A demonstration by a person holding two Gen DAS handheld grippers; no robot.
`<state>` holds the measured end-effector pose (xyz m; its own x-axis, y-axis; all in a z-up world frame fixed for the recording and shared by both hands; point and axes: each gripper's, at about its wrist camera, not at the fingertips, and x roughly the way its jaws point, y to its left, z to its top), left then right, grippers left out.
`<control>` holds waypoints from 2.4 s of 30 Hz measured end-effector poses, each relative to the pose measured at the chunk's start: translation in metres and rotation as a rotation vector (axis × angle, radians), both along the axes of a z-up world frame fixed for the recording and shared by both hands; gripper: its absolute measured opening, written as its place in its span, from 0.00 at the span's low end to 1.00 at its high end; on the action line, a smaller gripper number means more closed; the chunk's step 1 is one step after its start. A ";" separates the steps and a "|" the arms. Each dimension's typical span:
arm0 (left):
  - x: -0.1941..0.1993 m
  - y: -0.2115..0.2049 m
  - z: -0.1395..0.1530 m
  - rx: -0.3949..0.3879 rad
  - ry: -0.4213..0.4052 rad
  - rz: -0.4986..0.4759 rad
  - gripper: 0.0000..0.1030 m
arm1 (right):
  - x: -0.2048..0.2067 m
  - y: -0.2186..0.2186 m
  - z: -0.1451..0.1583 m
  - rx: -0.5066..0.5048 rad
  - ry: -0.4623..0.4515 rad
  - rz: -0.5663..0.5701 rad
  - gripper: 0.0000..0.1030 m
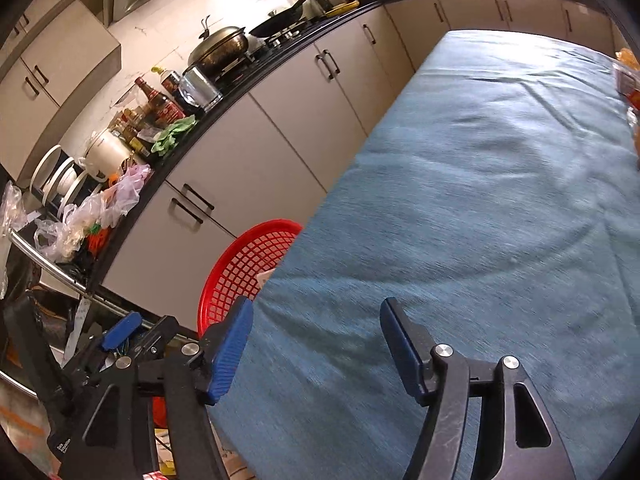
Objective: Collect trash
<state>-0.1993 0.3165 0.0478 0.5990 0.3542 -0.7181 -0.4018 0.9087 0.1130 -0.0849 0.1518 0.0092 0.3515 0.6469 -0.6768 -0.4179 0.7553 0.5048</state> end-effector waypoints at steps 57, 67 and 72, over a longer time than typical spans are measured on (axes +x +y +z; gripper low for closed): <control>0.250 -0.353 0.032 0.035 0.030 -1.001 0.79 | 0.054 -0.430 0.027 -0.294 -0.124 -0.626 0.84; 0.272 -0.383 0.011 -0.005 0.113 -1.146 0.79 | 0.084 -0.434 -0.002 -0.282 -0.027 -0.583 0.84; 0.268 -0.392 0.007 0.011 0.147 -1.125 0.63 | 0.088 -0.431 -0.006 -0.264 -0.016 -0.594 0.82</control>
